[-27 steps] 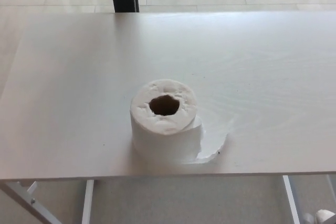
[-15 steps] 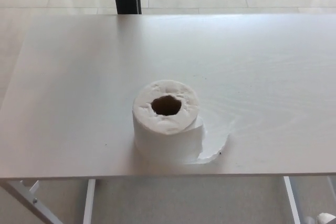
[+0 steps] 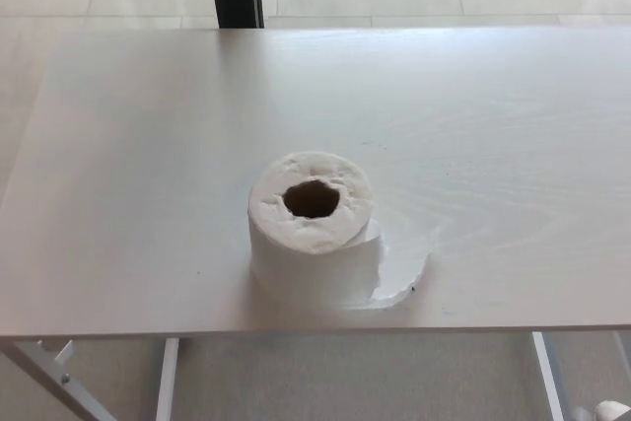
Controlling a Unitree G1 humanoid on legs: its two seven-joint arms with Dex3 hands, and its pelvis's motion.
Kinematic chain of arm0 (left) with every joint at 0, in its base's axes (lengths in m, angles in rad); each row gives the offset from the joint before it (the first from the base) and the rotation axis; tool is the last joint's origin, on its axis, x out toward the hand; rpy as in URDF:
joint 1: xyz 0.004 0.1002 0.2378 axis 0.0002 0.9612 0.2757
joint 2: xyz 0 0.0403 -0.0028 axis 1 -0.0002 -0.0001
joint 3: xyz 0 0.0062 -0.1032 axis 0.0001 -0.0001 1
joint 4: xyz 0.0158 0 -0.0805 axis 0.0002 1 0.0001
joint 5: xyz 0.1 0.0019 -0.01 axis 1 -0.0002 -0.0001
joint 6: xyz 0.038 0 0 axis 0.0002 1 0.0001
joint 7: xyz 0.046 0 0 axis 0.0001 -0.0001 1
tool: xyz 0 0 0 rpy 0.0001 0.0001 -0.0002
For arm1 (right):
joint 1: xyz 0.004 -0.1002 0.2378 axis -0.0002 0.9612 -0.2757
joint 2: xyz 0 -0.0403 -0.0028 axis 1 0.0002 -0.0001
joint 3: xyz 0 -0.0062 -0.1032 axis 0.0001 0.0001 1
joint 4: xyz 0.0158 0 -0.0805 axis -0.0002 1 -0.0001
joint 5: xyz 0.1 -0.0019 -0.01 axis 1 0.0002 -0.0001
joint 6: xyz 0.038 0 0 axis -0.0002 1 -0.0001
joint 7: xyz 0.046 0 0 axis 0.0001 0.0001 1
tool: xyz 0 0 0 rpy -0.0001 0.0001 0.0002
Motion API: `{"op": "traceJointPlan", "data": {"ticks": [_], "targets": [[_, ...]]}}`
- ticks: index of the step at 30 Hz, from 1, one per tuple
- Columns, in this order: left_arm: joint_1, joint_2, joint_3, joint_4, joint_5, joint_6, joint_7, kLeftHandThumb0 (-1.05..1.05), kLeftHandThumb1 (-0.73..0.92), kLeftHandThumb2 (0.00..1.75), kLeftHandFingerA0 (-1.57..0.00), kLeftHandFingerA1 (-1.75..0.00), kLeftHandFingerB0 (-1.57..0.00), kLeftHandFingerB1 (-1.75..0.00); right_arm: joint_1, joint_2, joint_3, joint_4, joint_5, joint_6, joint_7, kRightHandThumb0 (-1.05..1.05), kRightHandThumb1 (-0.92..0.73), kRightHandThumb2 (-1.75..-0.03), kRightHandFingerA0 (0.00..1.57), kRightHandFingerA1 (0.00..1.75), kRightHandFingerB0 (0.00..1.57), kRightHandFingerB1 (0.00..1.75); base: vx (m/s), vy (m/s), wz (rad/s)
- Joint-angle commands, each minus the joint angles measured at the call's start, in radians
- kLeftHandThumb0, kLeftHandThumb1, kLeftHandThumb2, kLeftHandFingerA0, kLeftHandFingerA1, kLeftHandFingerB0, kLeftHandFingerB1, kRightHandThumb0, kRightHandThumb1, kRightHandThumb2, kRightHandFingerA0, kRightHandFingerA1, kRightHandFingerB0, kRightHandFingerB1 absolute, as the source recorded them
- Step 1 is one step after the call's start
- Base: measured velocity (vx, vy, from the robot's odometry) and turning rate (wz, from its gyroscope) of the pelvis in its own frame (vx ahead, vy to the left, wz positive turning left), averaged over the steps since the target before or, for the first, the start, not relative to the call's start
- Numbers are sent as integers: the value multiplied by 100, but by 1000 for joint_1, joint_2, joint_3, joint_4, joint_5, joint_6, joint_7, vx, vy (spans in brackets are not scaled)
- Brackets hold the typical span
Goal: A toilet paper roll is kept in the middle of the desk infront of the robot. The robot places its left hand on the top of the toilet paper roll to hold it still and uses its right hand to tear off a piece of toilet paper from it and hands the paper to a person
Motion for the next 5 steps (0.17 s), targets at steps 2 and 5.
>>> {"op": "traceJointPlan", "data": {"ticks": [2, 5], "targets": [[342, -935, 1124, 569, -1724, -444, -954, -16, 4, 43, -110, -52, -109, -52, -122, 112, -307, 249, 274, 15, -259, -32, -78, -62, 0, 66, 14, 48, 0, 0, 0], [347, -937, 1124, 571, -1724, -443, -957, -16, 4, 43, -110, -52, -109, -52, -124, 110, -305, 249, 273, 15, -260, -32, -78, -62, 0, 66, 14, 48, 0, 0, 0]]}}
